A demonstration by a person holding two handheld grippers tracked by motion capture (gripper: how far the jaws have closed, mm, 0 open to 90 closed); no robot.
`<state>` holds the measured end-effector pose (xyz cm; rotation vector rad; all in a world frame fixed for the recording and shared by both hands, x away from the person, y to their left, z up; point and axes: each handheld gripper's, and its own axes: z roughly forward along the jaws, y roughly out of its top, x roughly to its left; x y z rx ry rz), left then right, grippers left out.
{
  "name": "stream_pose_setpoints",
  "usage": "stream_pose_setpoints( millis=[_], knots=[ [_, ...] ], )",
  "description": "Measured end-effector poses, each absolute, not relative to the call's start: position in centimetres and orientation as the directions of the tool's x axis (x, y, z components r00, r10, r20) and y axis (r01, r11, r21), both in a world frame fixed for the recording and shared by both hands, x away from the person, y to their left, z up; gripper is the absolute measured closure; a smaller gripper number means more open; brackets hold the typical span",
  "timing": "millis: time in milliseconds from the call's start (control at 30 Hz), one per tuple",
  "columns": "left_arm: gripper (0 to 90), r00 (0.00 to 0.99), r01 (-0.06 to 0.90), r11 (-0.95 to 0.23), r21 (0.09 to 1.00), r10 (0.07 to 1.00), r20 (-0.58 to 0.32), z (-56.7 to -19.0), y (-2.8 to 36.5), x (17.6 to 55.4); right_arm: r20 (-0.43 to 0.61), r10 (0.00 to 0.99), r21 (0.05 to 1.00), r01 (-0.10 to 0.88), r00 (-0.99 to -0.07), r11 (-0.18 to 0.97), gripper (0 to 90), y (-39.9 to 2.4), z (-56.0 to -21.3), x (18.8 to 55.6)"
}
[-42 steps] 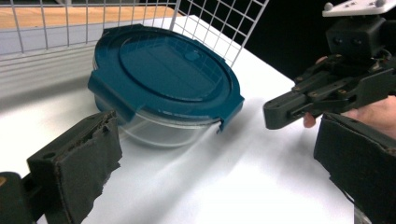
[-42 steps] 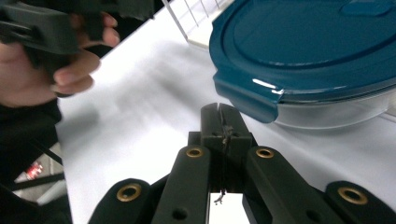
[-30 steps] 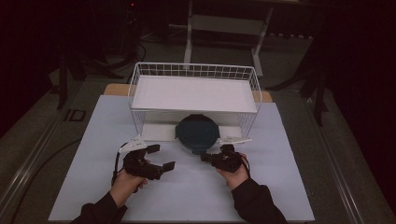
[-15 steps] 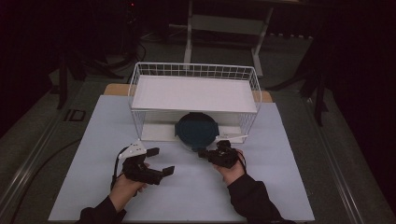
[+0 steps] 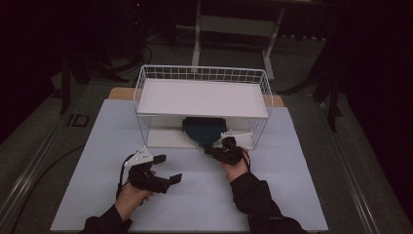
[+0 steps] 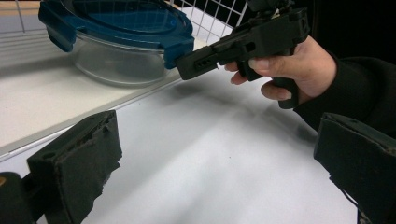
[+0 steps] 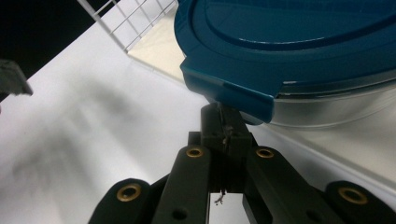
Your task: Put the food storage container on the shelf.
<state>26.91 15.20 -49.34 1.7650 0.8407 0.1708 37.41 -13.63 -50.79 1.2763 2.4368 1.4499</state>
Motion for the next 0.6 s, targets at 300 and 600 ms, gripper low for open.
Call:
stream_pose_setpoints(
  millis=[300, 600],
  knots=[
    [0.9, 0.736, 0.452, -0.125, 0.883, 0.612, -0.291, -49.3, 15.2, 26.9, 0.365, 0.677, 0.746, 0.636, -0.639, 0.199, 89.9, -13.5, -50.8, 38.8],
    [0.9, 0.740, 0.450, -0.130, 0.884, 0.608, -0.287, -49.3, 15.1, 26.9, 0.367, 0.668, 0.752, 0.629, -0.647, 0.197, 89.7, -12.6, -50.8, 38.6]
  ],
)
